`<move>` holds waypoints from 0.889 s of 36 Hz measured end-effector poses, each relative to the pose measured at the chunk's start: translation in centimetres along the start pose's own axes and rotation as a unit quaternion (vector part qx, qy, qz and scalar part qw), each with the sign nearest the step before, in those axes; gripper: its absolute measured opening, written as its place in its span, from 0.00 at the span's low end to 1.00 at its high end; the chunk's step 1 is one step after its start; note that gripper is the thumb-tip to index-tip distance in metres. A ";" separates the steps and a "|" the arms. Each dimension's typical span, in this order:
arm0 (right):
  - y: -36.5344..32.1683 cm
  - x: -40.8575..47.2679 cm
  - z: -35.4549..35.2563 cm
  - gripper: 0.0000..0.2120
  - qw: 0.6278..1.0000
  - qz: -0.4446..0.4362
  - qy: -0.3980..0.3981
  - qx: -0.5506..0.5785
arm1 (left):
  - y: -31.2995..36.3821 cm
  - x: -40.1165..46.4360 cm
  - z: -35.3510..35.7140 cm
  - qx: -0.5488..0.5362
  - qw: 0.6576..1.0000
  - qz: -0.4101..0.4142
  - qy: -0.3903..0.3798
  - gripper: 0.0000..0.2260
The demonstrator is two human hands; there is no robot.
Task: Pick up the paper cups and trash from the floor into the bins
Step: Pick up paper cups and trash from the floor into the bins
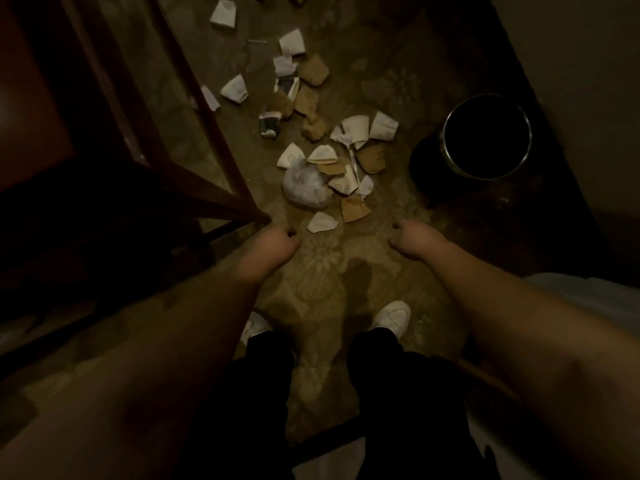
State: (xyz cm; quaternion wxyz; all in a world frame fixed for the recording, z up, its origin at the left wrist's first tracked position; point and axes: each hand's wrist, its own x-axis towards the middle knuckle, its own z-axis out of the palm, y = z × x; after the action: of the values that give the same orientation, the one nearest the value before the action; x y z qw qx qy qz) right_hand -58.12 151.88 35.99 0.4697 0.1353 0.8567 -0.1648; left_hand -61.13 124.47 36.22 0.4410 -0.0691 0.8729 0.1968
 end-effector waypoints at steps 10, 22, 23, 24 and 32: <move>-0.8 17.0 6.7 0.21 0.999 -0.028 0.023 0.006 | -3.8 17.4 9.6 -0.103 0.994 -0.030 -0.016 0.17; 2.7 34.0 13.2 0.32 0.977 0.058 0.093 0.185 | -7.4 33.0 21.2 -0.178 0.980 -0.011 0.089 0.26; 2.9 35.1 13.7 0.34 0.974 0.060 0.101 0.194 | -7.5 33.8 21.7 -0.163 0.982 0.000 0.098 0.26; 3.0 36.1 14.1 0.35 0.971 0.061 0.107 0.204 | -7.6 34.6 22.2 -0.148 0.984 0.009 0.103 0.27; 3.5 39.7 16.6 0.31 0.954 0.071 0.120 0.266 | -8.1 37.8 24.2 0.008 0.988 0.075 0.135 0.13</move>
State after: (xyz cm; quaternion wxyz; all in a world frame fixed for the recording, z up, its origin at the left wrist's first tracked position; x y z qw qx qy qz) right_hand -64.92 151.30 -6.63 0.3208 0.3344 0.8202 -0.3353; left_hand -63.47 128.82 -9.13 0.3040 -0.0253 0.9286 0.2113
